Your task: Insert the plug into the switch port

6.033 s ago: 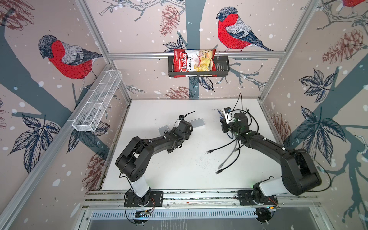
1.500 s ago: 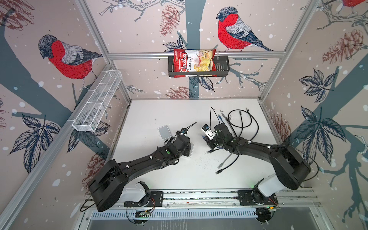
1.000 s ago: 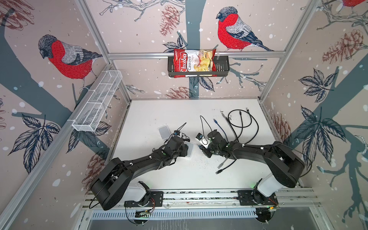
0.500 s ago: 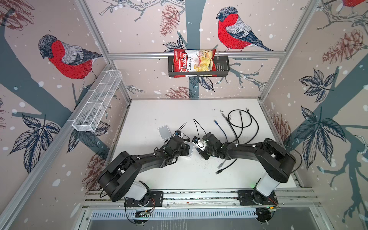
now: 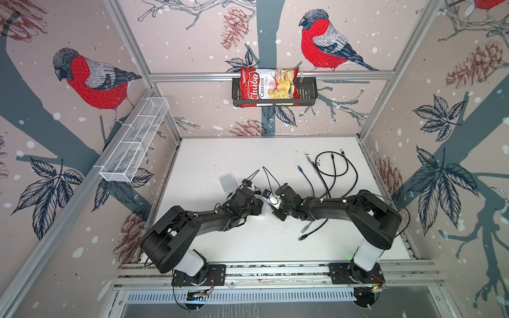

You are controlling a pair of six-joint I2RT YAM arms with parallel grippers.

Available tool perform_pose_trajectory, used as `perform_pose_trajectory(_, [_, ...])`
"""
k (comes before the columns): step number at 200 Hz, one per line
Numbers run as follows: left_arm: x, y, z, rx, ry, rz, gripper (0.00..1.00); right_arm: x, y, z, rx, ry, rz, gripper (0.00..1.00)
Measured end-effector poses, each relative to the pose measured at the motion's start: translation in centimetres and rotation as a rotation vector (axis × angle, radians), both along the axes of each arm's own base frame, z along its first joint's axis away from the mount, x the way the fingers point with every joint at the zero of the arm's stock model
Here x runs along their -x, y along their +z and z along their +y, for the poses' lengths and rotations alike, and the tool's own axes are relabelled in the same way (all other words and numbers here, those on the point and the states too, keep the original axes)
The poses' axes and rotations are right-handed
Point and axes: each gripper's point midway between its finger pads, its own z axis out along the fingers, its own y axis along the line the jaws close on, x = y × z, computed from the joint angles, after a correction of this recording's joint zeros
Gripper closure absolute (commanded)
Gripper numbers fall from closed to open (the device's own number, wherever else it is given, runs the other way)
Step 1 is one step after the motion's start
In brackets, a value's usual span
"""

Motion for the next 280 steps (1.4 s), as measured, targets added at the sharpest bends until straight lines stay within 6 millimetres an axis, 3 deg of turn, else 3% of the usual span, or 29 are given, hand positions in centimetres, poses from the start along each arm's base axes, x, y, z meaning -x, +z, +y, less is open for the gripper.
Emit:
perform_pose_trajectory(67, [0.2, -0.2, 0.6, -0.008, 0.0, -0.005, 0.44, -0.5, 0.1, 0.1, 0.029, 0.034, -0.057, 0.97])
perform_pose_trajectory(128, [-0.4, 0.1, 1.7, -0.004, 0.019, -0.03, 0.43, 2.2, 0.0, 1.0, 0.022, 0.149, -0.069, 0.96])
perform_pose_trajectory(280, [-0.8, 0.1, 1.2, -0.03, -0.043, -0.06, 0.44, 1.7, 0.3, 1.5, 0.038, 0.168, -0.081, 0.96])
